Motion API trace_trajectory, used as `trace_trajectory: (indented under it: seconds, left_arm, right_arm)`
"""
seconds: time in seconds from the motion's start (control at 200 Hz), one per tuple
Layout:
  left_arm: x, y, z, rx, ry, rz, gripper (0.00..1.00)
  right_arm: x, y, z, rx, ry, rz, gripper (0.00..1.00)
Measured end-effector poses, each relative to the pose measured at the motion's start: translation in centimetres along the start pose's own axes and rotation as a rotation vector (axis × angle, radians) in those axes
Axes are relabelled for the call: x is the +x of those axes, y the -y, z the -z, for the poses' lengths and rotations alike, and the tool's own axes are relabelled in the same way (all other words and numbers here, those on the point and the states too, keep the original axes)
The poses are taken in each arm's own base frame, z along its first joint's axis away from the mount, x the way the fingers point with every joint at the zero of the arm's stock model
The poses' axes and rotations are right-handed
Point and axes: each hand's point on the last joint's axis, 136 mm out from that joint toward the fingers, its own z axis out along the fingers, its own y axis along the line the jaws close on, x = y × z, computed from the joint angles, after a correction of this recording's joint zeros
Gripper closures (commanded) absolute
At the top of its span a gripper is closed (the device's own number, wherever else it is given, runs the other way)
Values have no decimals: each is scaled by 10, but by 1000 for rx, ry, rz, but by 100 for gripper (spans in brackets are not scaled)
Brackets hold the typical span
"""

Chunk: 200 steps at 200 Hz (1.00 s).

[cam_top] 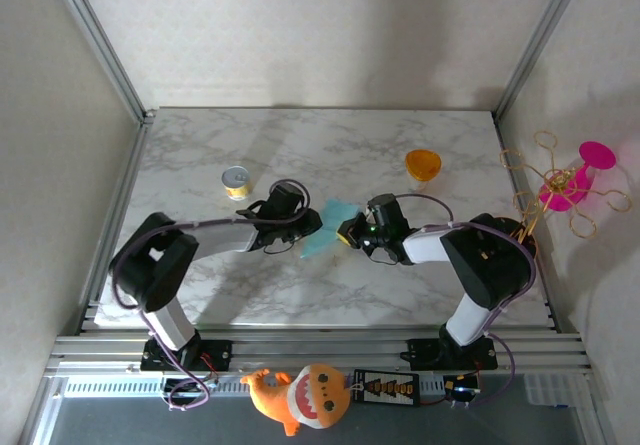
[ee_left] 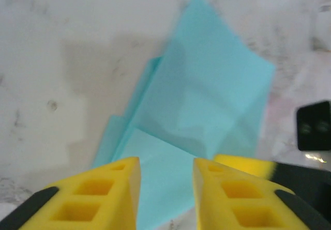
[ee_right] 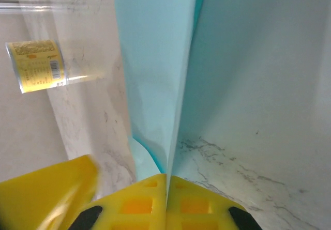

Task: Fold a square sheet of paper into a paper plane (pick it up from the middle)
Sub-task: Fold the wing for the fifth time at the center of the table.

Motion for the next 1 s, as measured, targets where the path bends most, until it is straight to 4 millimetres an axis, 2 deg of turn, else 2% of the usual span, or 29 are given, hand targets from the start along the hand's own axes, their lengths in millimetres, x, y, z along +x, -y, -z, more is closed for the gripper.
trace_trajectory:
  seconds: [0.085, 0.16, 0.22, 0.32, 0.426, 0.556, 0.791, 1.001]
  left_arm:
    - [-12, 14, 19, 44, 81, -98, 55]
    - [-12, 13, 28, 49, 119, -185, 48]
    - [-5, 10, 29, 36, 136, -276, 43]
    - [14, 7, 29, 34, 143, -446, 39]
    - [31, 5, 27, 43, 148, -601, 38]
    - [36, 8, 21, 40, 167, -757, 37]
    - [59, 5, -6, 0, 139, -995, 41]
    - [57, 2, -18, -51, 186, -1089, 45]
  right_arm:
    - [-4, -4, 3, 23, 12, 17, 100]
    - [-7, -8, 4, 37, 17, 29, 100]
    - [-9, -12, 4, 45, 14, 40, 100]
    - [-10, -15, 5, 65, 8, 44, 100]
    - [-10, -16, 5, 84, -1, 48, 100]
    - [-11, -15, 7, 107, -9, 39, 100]
    - [-11, -10, 9, 136, -24, 16, 100]
    - [-12, -9, 10, 148, -31, 1, 100]
